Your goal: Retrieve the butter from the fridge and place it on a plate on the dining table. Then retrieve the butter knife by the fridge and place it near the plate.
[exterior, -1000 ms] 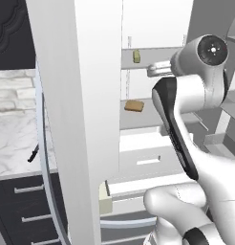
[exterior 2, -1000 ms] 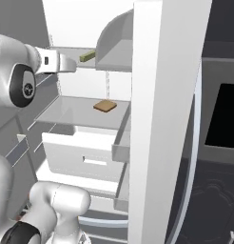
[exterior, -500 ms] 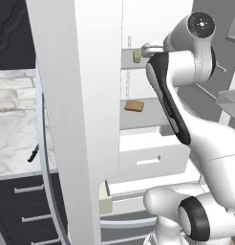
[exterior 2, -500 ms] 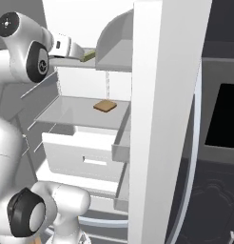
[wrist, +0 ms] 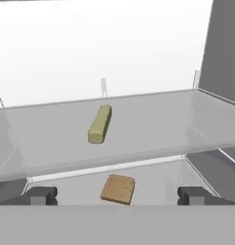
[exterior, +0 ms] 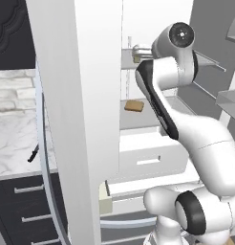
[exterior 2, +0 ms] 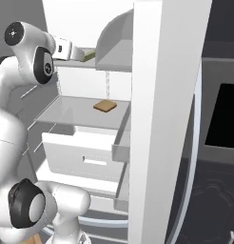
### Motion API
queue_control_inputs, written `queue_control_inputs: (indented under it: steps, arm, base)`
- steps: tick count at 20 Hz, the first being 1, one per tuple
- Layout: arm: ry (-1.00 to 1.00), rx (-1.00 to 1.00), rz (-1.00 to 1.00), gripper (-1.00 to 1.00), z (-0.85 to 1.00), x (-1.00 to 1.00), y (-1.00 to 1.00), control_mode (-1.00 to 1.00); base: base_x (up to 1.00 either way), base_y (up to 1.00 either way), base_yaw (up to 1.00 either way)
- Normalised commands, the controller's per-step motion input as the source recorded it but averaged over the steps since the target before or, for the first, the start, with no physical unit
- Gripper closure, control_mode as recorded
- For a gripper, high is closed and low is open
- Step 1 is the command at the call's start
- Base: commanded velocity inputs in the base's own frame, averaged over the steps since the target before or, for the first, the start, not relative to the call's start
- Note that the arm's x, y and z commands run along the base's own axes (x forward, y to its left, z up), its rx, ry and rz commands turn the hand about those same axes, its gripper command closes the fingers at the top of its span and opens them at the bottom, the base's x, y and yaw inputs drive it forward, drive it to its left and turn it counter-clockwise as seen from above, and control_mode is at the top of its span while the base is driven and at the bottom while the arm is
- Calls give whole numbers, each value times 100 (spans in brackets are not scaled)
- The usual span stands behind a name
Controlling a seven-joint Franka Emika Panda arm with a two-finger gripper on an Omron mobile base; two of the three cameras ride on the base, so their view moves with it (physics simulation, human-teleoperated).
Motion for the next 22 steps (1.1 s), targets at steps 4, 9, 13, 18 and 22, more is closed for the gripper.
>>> queue_control_inputs:
  steps: [4, 9, 13, 18, 22]
  arm:
    - [0, 8, 0, -100, 0, 55, 0, -100]
    - [1, 3, 0, -100, -1, 48, 0, -100]
    - [5, 0, 0, -100, -4, 43, -3, -100]
    - [7, 0, 0, -100, -10, 38, -9, -100]
    - [1, 0, 0, -100, -8, 37, 0, -100]
  base:
    - [0, 0, 0]
    - [0, 0, 0]
    - [0, 0, 0]
    - [0, 0, 0]
    - [0, 0, 0]
